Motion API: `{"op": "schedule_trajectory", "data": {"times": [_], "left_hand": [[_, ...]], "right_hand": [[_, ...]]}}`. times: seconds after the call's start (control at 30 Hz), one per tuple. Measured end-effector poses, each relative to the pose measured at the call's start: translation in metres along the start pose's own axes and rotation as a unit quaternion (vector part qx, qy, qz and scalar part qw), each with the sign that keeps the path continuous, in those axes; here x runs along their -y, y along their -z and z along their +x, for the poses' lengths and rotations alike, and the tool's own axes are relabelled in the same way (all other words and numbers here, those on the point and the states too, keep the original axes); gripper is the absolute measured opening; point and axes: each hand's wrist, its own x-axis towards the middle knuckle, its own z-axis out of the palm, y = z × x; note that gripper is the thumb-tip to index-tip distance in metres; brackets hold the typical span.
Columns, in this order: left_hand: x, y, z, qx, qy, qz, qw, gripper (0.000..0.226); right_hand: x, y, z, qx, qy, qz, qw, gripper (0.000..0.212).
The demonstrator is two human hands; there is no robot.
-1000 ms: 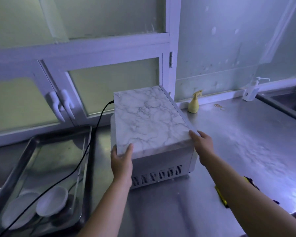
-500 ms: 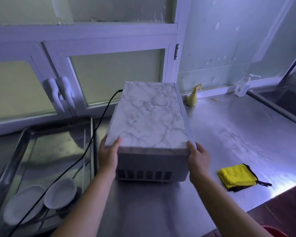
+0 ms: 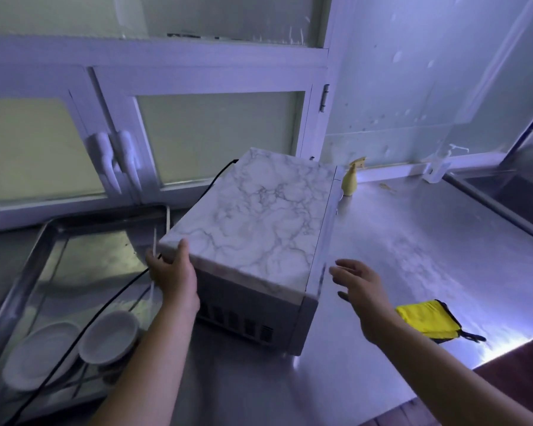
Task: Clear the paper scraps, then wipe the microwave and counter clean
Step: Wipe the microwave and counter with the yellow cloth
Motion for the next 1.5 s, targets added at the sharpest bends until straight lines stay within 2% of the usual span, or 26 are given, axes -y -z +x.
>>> {"op": "schedule_trajectory", "data": {"times": [0.1,0.2,0.3,0.4,0.5,0.63,0.77,0.9,1.03,1.13,1.23,1.37,1.5], "left_hand": [[0.007,-0.012,-0.042,-0.001,-0.025,0.048,0.999,0.098],[0.019,-0.037,-0.095,0.043,-0.043,0.095,0.994,0.105],[0.027,-0.073,-0.133,0.033,-0.038,0.127,0.991,0.106],[0.033,-0.1,-0.149,-0.026,-0.031,0.142,0.989,0.097],[0.041,-0.114,-0.153,-0.093,-0.088,0.147,0.981,0.072],[0.049,-0.114,-0.152,-0.109,-0.132,0.158,0.973,0.058],[0.052,-0.11,-0.152,-0.108,-0.136,0.147,0.974,0.054],[0.051,-0.11,-0.152,-0.115,-0.139,0.139,0.974,0.048],[0.052,-0.108,-0.155,-0.092,-0.142,0.126,0.977,0.052],[0.047,-0.098,-0.151,-0.061,-0.153,0.119,0.979,0.049],[0.039,-0.081,-0.14,-0.029,-0.136,0.119,0.983,0.041],[0.026,-0.06,-0.123,0.035,-0.118,0.14,0.982,0.037],[0.013,-0.052,-0.104,0.084,-0.098,0.141,0.982,0.053]], "right_hand": [[0.022,0.022,0.054,0.0,0.033,-0.027,0.999,0.019],[0.043,0.032,0.119,0.024,0.068,-0.089,0.993,0.031],[0.062,0.033,0.179,0.053,0.106,-0.165,0.979,0.044],[0.077,0.027,0.235,0.067,0.145,-0.256,0.953,0.053],[0.09,0.016,0.288,0.072,0.179,-0.354,0.915,0.059],[0.107,-0.006,0.354,0.074,0.212,-0.476,0.85,0.065],[0.114,-0.025,0.394,0.113,0.168,-0.5,0.842,0.063],[0.106,-0.034,0.402,0.054,0.192,-0.502,0.842,0.065],[0.1,-0.022,0.394,0.068,0.202,-0.495,0.842,0.064],[0.093,0.0,0.383,0.044,0.199,-0.48,0.853,0.064],[0.074,0.033,0.359,-0.006,0.176,-0.477,0.861,0.062],[0.049,0.088,0.301,-0.107,0.1,-0.441,0.885,0.063],[0.022,0.139,0.237,-0.164,0.062,-0.416,0.892,0.063]]}}
